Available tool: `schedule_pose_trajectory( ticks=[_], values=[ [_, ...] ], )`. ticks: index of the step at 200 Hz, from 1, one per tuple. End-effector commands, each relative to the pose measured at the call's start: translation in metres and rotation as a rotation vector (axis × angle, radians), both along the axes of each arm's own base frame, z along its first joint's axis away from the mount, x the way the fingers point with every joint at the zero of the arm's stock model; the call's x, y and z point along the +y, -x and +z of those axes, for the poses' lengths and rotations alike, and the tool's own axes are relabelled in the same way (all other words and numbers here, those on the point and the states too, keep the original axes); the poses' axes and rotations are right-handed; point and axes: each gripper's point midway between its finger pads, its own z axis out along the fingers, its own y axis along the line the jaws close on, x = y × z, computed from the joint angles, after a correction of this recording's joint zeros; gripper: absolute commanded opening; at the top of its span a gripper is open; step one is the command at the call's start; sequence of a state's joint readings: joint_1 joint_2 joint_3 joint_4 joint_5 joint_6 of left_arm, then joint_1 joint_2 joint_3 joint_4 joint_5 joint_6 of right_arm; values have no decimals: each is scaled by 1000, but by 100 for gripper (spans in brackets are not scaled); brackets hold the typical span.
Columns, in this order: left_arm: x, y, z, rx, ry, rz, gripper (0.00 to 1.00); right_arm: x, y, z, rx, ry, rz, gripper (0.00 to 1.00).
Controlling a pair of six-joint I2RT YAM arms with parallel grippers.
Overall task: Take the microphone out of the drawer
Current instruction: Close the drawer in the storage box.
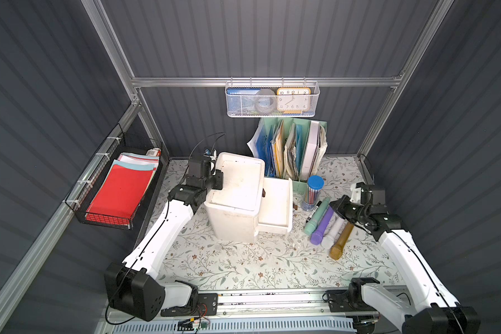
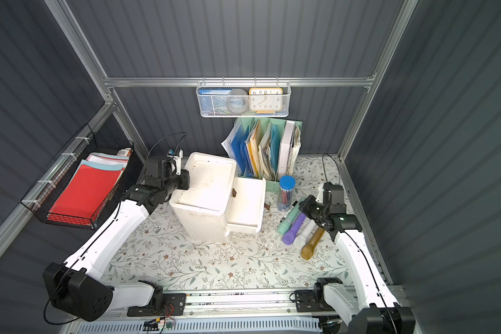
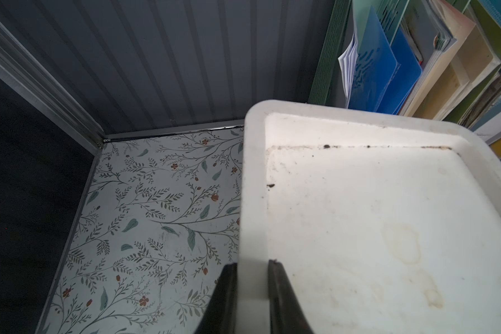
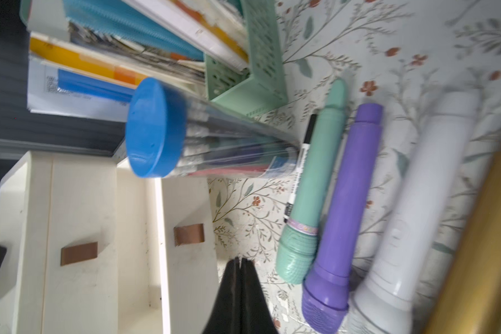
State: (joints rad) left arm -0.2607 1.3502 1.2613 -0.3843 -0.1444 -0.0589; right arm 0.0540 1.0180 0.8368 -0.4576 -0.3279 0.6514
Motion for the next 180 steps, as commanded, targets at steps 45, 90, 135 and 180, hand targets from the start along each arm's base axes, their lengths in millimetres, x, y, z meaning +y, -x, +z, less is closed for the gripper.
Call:
schedule_pose_trajectory(
  ticks=[45,90,135,180],
  values=[
    [-5,23,-92,299,-22,-34,1,65,-31,-17,29,29,138,0],
    [-5,23,-92,299,-26,-32,0,96,-52,-36,73,105,209,0],
    [-4,23,-93,300,-28,-31,1,114,-64,-44,83,108,235,0],
    [-4,23,-94,303,-28,-31,1,134,-66,-42,68,77,281,0]
  ],
)
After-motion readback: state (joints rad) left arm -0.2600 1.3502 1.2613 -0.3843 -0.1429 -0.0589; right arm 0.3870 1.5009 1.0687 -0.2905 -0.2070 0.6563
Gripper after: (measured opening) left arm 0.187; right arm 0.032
